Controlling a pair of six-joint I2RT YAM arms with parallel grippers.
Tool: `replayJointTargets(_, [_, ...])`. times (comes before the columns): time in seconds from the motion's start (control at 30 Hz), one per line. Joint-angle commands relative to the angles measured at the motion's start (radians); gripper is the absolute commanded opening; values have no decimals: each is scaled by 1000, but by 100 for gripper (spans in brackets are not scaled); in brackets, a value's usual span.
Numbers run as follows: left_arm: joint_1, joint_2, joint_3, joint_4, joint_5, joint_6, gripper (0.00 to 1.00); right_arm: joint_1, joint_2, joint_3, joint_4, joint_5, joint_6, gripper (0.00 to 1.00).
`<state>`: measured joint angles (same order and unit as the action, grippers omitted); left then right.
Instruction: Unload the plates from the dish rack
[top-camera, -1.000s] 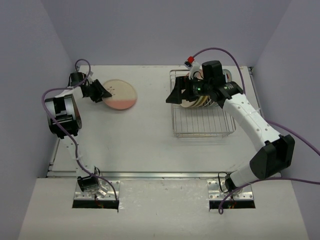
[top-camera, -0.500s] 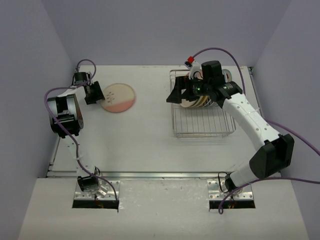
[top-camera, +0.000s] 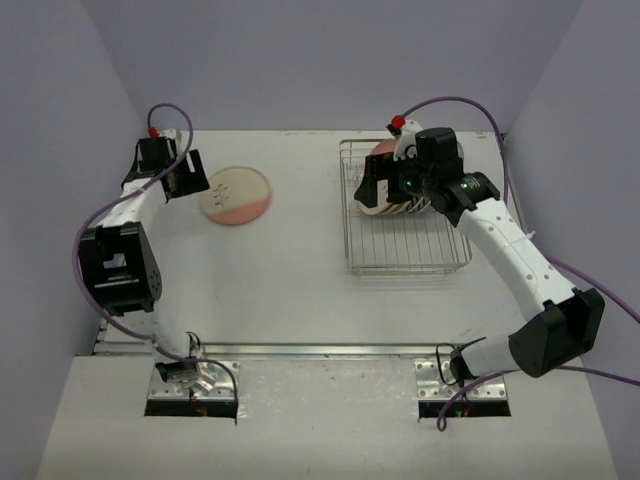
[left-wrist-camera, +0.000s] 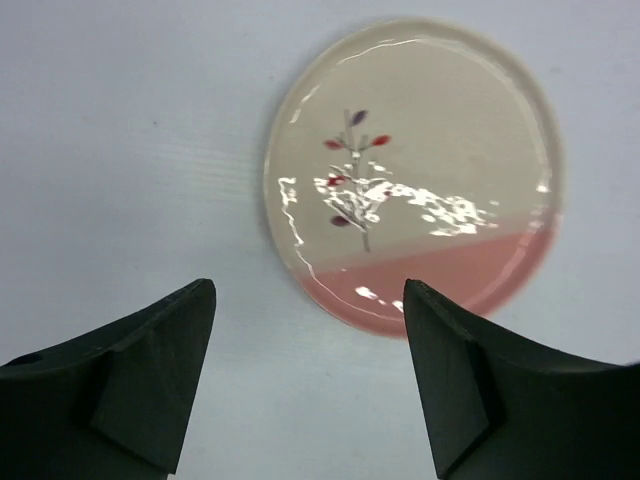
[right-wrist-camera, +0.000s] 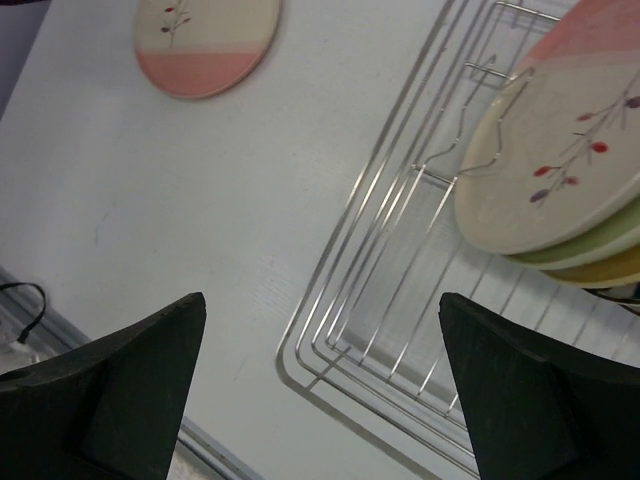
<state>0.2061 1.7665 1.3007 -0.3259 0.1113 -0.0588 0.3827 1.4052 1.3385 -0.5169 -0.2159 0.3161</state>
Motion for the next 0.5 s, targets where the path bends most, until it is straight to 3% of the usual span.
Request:
replayJointTargets(0.0, [-2,-266,-87,120,189,9,76,-39,-16,-15,18,159,-37,99])
replayJointTargets(0.2, [-39,-535,-183,111,230,24,87,-89,81,24,-10,273,-7,77])
replayJointTargets(0.47, [-84,-693,-294,111,190,54,96,-97,193,127,-10,411,43,64])
